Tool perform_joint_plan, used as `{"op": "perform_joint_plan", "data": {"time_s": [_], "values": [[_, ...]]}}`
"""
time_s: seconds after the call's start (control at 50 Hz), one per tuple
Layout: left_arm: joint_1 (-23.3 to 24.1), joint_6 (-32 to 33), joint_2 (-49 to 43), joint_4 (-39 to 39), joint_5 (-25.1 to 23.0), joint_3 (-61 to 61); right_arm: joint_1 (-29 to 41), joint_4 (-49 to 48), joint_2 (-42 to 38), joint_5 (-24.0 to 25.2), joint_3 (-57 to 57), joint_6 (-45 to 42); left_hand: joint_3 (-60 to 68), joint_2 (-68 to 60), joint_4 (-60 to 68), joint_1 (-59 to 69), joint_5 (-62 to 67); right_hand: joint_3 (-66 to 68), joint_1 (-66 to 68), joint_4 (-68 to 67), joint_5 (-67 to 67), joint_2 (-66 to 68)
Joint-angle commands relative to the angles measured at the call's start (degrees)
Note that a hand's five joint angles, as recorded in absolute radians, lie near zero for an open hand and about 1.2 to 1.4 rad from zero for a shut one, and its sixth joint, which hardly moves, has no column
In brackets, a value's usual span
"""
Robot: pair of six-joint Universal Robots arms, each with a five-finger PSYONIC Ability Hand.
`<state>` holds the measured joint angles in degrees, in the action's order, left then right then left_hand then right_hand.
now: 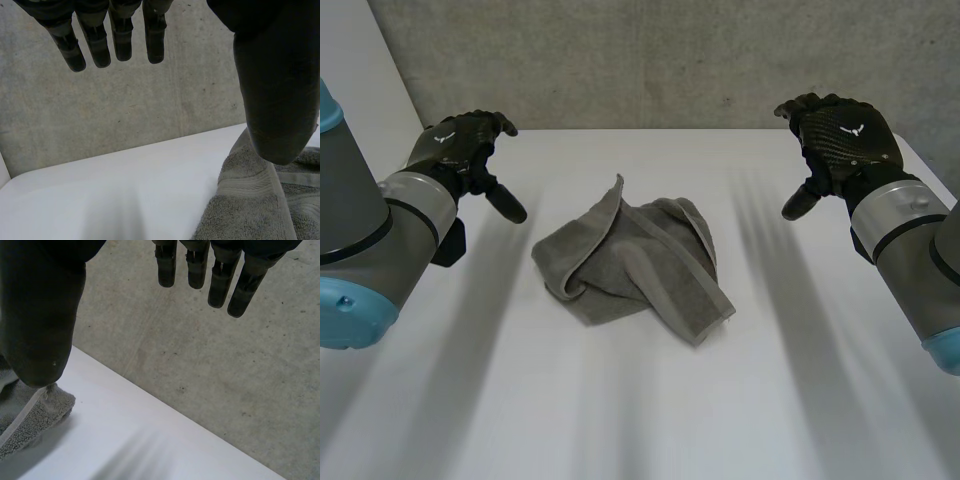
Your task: Fold the towel.
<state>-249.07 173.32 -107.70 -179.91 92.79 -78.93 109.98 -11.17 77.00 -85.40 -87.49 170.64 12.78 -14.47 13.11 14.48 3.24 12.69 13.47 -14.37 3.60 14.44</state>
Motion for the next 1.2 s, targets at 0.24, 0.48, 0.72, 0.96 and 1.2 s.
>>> {"op": "perform_joint_plan", "data": {"time_s": [0.24, 0.48, 0.72, 0.96, 1.2], "values": [[2.6, 0.1, 0.0, 1.4, -0.2, -5.3, 1.9, 2.6, -1.0, 15.4, 0.7, -4.0, -2.8, -1.0, -3.1, 0.9, 2.2, -2.7, -3.5, 4.4, -3.6, -4.4], [4.1, -0.5, -2.6, -9.2, 6.0, -16.1, 6.4, -0.9, -10.2, 22.6, 5.9, -8.1, -2.8, -3.1, -3.1, 3.1, 4.4, -2.7, -3.5, 4.4, -3.6, -4.4], [7.3, -1.0, -10.2, -11.1, 7.8, -11.9, 8.4, -0.7, -13.1, 18.8, 3.7, -10.0, -2.8, -3.0, -3.1, 3.0, 4.2, -2.7, -3.5, 4.4, -3.6, -4.4], [8.8, -0.9, -19.0, -11.3, 7.8, -2.4, 7.1, -1.5, -11.1, 17.5, -3.6, -10.9, -2.8, -3.0, -3.1, 3.0, 4.2, -2.7, -3.5, 4.4, -3.6, -4.4], [10.1, -0.3, -23.1, -11.8, 7.8, 1.7, 6.7, -2.1, -13.0, 13.8, -4.1, -17.9, -2.8, -8.5, -3.1, 8.5, 9.8, -2.7, -3.5, 4.4, -3.6, -4.4]]}}
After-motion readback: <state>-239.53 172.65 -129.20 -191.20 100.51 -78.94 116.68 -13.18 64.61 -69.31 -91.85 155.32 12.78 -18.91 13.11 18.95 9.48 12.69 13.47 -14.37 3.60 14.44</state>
